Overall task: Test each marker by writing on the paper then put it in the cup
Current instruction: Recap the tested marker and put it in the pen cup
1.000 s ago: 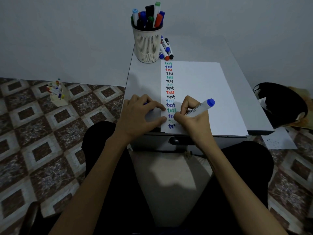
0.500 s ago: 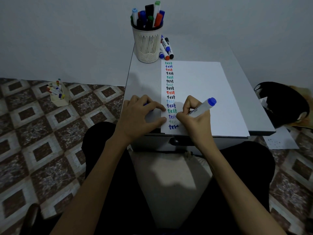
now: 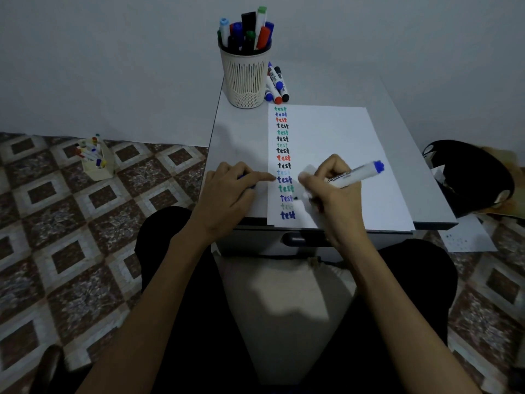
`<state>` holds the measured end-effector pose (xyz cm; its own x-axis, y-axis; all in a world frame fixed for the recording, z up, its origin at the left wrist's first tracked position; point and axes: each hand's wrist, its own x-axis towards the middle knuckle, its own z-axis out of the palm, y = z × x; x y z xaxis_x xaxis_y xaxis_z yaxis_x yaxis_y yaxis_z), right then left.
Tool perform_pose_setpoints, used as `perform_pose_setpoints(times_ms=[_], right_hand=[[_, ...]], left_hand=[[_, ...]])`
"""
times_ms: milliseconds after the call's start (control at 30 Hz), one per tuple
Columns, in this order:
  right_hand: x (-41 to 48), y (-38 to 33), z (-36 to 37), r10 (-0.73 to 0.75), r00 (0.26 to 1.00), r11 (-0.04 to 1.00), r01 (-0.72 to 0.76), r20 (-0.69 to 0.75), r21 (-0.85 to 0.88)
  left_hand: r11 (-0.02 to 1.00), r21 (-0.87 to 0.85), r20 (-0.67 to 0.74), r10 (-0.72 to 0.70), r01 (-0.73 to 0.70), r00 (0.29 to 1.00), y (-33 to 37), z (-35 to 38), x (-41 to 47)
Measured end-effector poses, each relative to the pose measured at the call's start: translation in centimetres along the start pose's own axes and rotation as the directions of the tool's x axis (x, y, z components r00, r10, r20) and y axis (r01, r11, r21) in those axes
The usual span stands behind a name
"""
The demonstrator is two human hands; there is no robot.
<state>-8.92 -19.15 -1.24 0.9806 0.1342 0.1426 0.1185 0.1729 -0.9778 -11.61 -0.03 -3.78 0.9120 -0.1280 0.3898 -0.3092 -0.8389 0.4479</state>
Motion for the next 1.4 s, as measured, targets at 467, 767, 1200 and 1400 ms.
perform_pose_setpoints(times_ms=[467,767,1200,1400], right_hand=[[1.5,-1.4,-0.7,0.019,0.990,0.986,-0.043,0.143,0.164],[2.0,-1.6,-1.7,0.011,0.988,0.992,-0.030,0.154,0.121],[2.7,-0.6,-2.3,-0.011,0.943,0.866,0.175,0.332,-0.469],[3.3,-0.8,-1.6,-0.032,0.947,0.846,0.196,0.320,-0.495]], left_hand=[[0.822,-0.555,0.039,-0.128,0.128,0.991,0.6,-1.4,0.4],[0.831,-0.549,0.007,-0.107,0.094,0.994,0.5,-1.0,1.0],[0.887,-0.462,-0.019,-0.028,0.016,0.999,0.7,-1.3,1.8],[0.923,-0.382,-0.115,-0.014,-0.031,0.993,0.8,-0.9,2.4]])
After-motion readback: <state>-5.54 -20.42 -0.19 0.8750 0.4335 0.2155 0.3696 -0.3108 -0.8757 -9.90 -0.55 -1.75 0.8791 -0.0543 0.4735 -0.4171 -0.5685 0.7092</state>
